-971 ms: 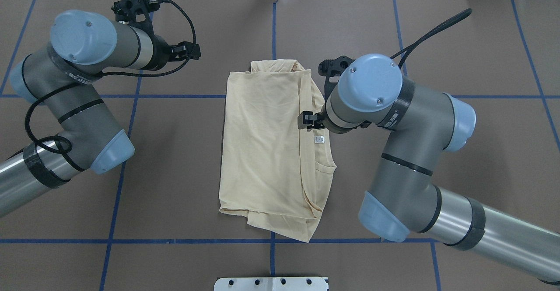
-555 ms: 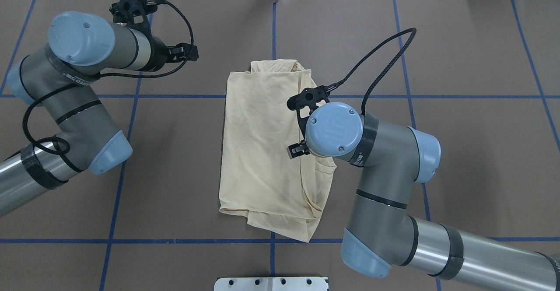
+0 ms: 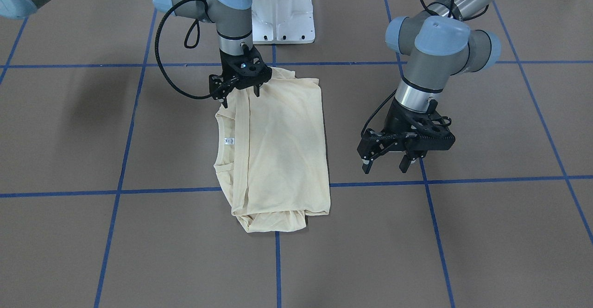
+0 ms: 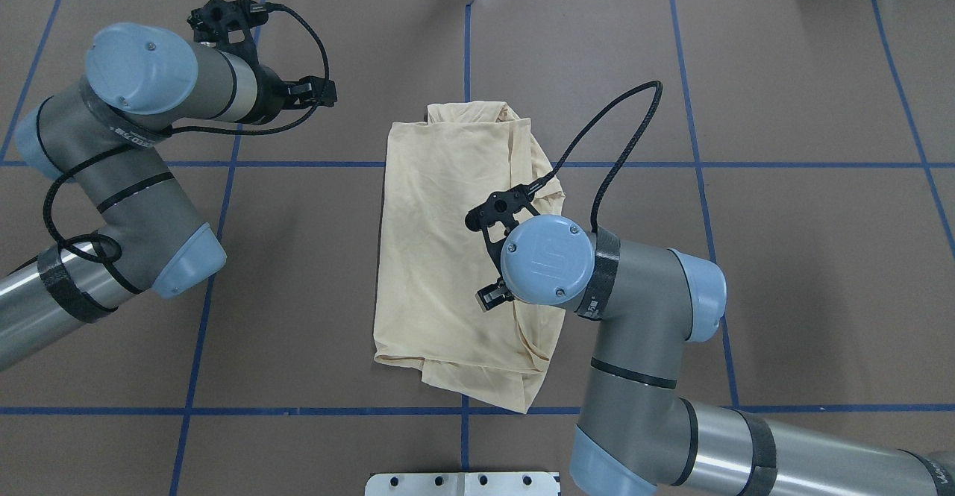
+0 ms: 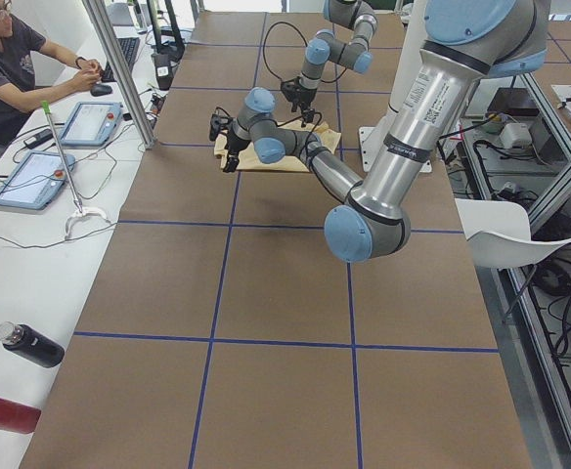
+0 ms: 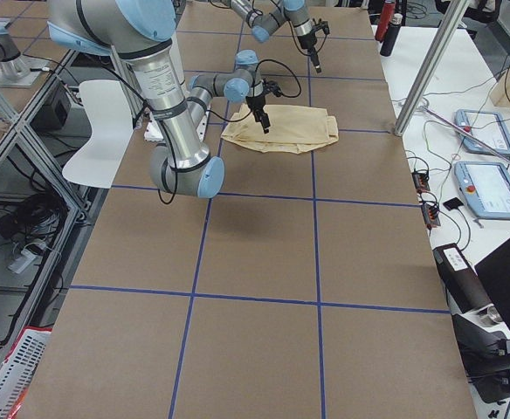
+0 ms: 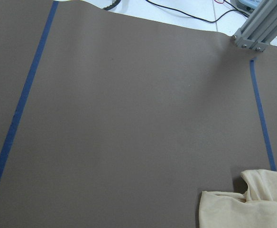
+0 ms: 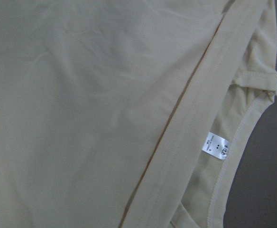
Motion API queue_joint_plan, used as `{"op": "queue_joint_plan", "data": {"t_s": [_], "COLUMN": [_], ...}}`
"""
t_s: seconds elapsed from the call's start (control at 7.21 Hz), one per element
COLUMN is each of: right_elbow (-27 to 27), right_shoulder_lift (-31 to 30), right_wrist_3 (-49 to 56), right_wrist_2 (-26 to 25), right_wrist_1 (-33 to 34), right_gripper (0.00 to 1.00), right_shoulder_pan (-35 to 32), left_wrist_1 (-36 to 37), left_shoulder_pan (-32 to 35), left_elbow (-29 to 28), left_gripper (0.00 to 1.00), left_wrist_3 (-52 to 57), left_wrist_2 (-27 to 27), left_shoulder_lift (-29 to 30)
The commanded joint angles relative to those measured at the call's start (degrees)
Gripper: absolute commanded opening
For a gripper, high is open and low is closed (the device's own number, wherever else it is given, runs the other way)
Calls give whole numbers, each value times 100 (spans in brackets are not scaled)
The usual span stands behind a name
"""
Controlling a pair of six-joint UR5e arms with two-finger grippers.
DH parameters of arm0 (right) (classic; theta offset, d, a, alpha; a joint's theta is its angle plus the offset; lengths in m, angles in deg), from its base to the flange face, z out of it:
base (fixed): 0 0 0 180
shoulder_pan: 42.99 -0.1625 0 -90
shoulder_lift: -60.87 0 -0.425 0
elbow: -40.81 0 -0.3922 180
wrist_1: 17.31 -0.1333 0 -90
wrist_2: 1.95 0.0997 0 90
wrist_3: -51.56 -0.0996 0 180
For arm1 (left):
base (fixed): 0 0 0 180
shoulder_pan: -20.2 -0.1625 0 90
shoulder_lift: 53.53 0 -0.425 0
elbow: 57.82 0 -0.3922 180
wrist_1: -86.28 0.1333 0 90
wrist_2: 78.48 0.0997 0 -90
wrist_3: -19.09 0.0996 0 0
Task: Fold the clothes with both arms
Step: 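Lower the right gripper onto the shirt's side edge near the collar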
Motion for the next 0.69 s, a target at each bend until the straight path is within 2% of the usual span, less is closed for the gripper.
{"op": "queue_joint_plan", "data": {"t_s": [0.0,0.55], "right_elbow": [-157,-202], "right_shoulder_lift": [-18,-158], "right_wrist_3": [-12,-38], "right_wrist_2": [84,365], "right_wrist_1": [-96,-124], "right_gripper": [100,100], "right_shoulder_pan": [109,215], "left_wrist_1": [-5,-5], "left_shoulder_pan": [-9,-27], "left_elbow": [-6,-24], "left_gripper": [100,100], "left_wrist_3": [-9,-9], "left_wrist_2": [0,0], "left_shoulder_lift": [0,9]}}
